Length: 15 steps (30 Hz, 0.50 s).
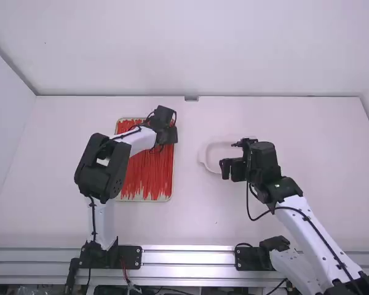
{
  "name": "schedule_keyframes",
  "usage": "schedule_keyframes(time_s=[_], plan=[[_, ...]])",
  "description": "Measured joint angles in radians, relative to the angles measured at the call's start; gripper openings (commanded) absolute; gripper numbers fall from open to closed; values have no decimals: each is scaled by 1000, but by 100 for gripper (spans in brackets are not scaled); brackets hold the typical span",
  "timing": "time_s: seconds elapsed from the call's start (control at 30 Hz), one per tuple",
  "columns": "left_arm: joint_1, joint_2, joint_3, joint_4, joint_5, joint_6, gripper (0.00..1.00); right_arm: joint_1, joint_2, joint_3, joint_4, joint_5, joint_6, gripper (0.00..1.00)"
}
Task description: Fasten the cable tie
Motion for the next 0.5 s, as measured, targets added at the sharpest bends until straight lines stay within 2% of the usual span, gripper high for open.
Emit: schedule_keyframes(time_s=[0.5], plan=[[0,0,-43,32,0,-3,14,0,0,0,0,0,0,100]])
